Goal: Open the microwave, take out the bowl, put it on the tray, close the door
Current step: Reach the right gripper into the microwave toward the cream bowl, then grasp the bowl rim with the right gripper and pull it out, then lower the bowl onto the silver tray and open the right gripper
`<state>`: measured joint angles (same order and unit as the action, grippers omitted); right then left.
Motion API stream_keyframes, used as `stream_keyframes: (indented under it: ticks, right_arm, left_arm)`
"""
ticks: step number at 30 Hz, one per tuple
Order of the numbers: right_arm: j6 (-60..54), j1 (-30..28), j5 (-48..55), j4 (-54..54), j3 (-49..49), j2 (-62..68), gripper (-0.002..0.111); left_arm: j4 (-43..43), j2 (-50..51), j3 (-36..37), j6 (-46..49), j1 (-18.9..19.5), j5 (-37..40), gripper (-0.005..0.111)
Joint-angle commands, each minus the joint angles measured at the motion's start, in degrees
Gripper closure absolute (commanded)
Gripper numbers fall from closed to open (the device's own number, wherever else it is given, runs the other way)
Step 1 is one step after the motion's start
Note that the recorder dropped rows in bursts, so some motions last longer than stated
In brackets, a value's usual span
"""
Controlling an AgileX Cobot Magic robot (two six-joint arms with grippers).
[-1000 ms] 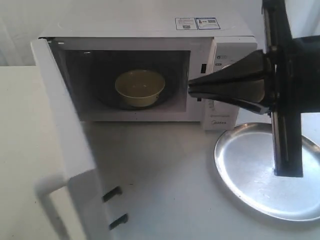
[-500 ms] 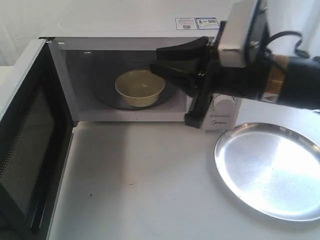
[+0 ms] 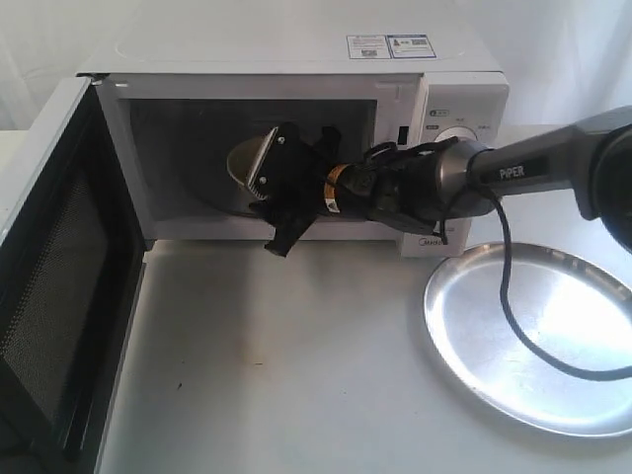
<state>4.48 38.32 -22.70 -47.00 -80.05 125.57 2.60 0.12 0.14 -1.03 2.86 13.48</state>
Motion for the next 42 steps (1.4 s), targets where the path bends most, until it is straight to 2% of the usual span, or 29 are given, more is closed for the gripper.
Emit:
stream_keyframes:
  ticks: [1,2,3,7,10,12,15,18,20,22,26,30,34,37,39,42]
  right_arm:
    - [0.2,1.7,6.9,0.9,-2.1,-0.1,0.076]
    - [0.4,2.4,6.9,0.9,-2.1,-0.8,0.097]
    - [1.0,2.9,6.9,0.9,-2.1,-1.0,0.107]
    - [7.2,5.3,6.9,-0.1,-1.8,-3.3,0.108]
    - [12.9,7.5,7.0,-8.1,0.1,-6.3,0.108]
    - [20.3,9.1,6.9,-15.5,2.0,-8.9,0.108]
    - [38.1,10.8,6.2,-31.2,5.9,-13.5,0.108]
    - [58.2,11.0,-2.1,-52.9,10.3,-18.5,0.108]
    - [61.7,10.6,-7.4,-52.9,13.8,-22.1,0.108]
    - [61.6,10.2,-8.4,-52.9,17.6,-25.6,0.108]
    - [62.1,10.2,3.8,-52.9,26.3,-33.7,0.108]
    - [68.3,10.2,18.1,-52.9,35.4,-41.6,0.108]
    - [75.3,10.2,21.6,-52.9,44.1,-46.7,0.108]
    - [75.7,10.2,23.5,-52.9,49.3,-48.2,0.108]
    - [75.9,10.2,30.2,-52.9,51.7,-48.3,0.108]
    - [75.9,10.2,44.2,-45.3,53.2,-47.9,0.108]
  left_arm:
    - [-0.4,-0.1,-0.1,-0.2,-0.2,0.0,0.107]
    - [-0.4,-0.1,-0.1,-0.2,-0.2,0.0,0.107]
    - [-0.4,-0.1,-0.1,-0.2,-0.2,0.0,0.107]
    - [-0.4,-0.1,-0.1,-0.2,-0.2,0.0,0.107]
    - [-0.4,-0.1,-0.1,-0.2,-0.2,0.0,0.107]
    - [-0.4,-0.1,-0.1,-0.2,-0.2,0.0,0.107]
    - [-0.4,-0.1,-0.1,-0.2,-0.2,0.0,0.107]
    - [-0.4,-0.1,-0.1,-0.2,-0.2,0.0,0.107]
    - [-0.4,-0.1,-0.1,-0.2,-0.2,0.0,0.107]
    - [-0.4,-0.1,-0.1,-0.2,-0.2,0.0,0.107]
    - [-0.4,-0.1,-0.1,-0.2,-0.2,0.0,0.107]
    - [-0.4,-0.1,-0.1,-0.2,-0.2,0.0,0.107]
    - [-0.4,-0.1,-0.1,-0.2,-0.2,0.0,0.107]
    - [-0.4,-0.1,-0.1,-0.2,-0.2,0.0,0.107]
    - [-0.4,-0.1,-0.1,-0.2,-0.2,0.0,0.107]
    - [-0.4,-0.1,-0.1,-0.2,-0.2,0.0,0.107]
